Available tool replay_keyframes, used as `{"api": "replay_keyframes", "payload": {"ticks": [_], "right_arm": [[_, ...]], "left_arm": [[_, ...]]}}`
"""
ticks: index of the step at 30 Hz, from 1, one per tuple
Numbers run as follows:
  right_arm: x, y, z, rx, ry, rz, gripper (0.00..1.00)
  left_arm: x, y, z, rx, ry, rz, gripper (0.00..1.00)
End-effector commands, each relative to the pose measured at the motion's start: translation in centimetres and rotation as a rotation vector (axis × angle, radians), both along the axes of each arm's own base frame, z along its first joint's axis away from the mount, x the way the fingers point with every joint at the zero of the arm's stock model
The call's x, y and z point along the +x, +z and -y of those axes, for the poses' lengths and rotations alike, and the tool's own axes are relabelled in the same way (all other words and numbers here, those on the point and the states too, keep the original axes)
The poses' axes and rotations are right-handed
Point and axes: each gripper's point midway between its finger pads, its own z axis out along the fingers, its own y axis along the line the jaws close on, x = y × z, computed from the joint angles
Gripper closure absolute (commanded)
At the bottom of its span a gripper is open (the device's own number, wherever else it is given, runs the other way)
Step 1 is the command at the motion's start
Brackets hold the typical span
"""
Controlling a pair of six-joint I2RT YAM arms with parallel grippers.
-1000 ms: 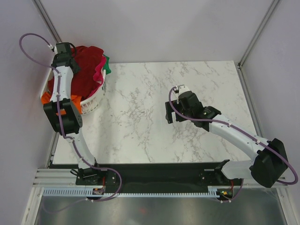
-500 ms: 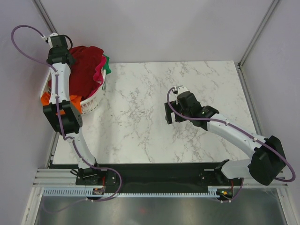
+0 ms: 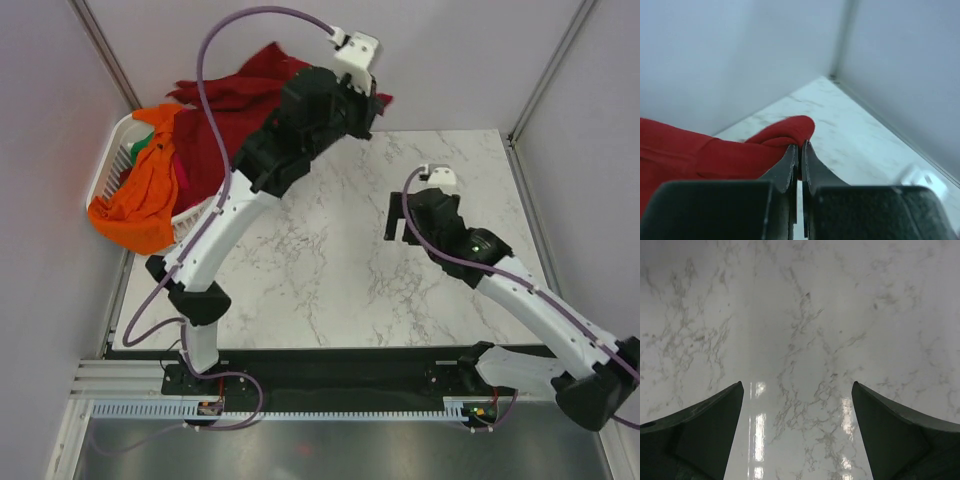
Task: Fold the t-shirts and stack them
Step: Move the tshirt to the center of the board
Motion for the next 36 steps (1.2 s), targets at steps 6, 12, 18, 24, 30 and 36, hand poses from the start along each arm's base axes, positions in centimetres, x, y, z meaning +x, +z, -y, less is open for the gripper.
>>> {"api": "replay_keyframes", "payload": {"ticks": [6,12,18,24,30,36], "right_arm": [[-2.9,10.0,11.3,0.048,-0.455,0.270,0.02],[-4.1,9.8,11.3,0.084,-0.438,0.251,0.02],[-3.6,4.8,7.5,0.125,-0.312,0.084,0.02],[-4.9,-5.1,0.7,0.266,-0.092,-0.186,0.02],[-2.3,-8.8,-1.0,0.197,-0.090,-0.250,0.02],[0.2,-12.7,-3.1,0.166,-0.060,-0.339,0.02]], "left_arm": [[-5.5,-14.6,7.3,0.075,-0.219,-0.374,0.00],[-7.7,-19.9,7.3,0.073,-0.228,-0.562,0.00],[-9.2,-22.4,3.4,0.132,-0.135,-0.594,0.00],[-10.0,-21.4,-5.6,0.155,0.092,-0.555,0.00],[-12.1,-19.6,-13.1,0.054,0.195,-0.536,0.00],[-15.5,-20.2,-17.3,0.054,0.248,-0.510,0.00]]}}
